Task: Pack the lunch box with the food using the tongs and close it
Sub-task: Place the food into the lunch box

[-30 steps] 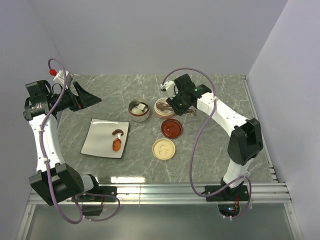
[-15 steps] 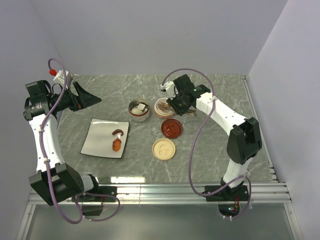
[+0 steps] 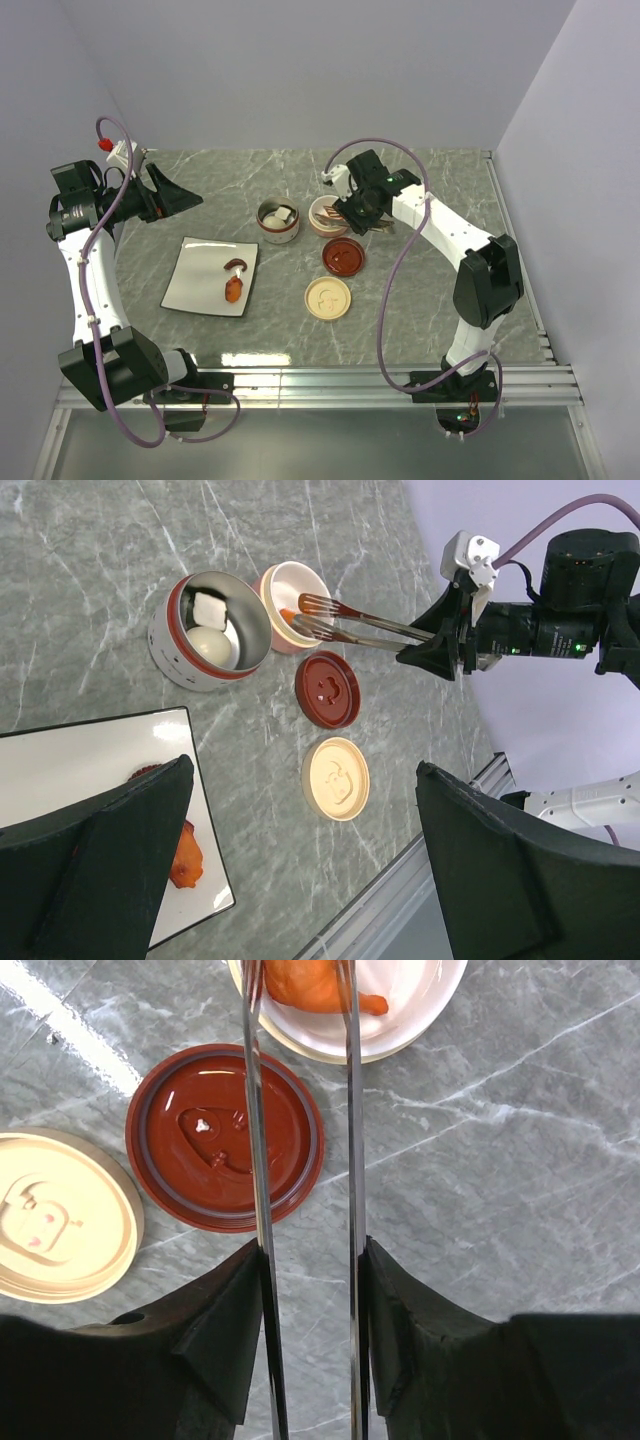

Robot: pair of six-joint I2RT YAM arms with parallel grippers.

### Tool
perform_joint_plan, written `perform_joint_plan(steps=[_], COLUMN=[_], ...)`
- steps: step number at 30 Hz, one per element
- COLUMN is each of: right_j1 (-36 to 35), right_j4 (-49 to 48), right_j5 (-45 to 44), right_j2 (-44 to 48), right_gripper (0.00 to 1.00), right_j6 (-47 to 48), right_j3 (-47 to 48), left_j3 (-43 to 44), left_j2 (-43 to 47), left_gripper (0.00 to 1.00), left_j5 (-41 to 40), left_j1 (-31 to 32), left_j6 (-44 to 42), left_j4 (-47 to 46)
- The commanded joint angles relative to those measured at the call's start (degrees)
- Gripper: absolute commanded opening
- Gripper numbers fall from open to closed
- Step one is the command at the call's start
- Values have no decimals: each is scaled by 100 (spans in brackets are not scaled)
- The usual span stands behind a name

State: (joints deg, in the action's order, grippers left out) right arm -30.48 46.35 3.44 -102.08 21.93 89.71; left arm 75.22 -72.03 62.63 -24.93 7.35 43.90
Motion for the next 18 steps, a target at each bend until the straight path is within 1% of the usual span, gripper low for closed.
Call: perform_joint_plan(steps=[1, 6, 14, 18], right_j1=[33, 25, 33, -19], right_j4=[41, 59, 225, 453], right_j5=[7, 42, 183, 586], right_j2=[-22, 30, 223, 434], right_gripper=[49, 55, 54, 54], right_j6=[-57, -66, -137, -180], right_j3=[310, 389, 732, 1004], left_j3=[107, 98, 98, 98], left_j2=[31, 5, 14, 31], left_gripper=[100, 99, 99, 99], left_j5=[144, 153, 179, 171], left_j1=[-30, -30, -30, -21], left_j6=[38, 55, 64, 55], left_j4=[-198, -215, -224, -215])
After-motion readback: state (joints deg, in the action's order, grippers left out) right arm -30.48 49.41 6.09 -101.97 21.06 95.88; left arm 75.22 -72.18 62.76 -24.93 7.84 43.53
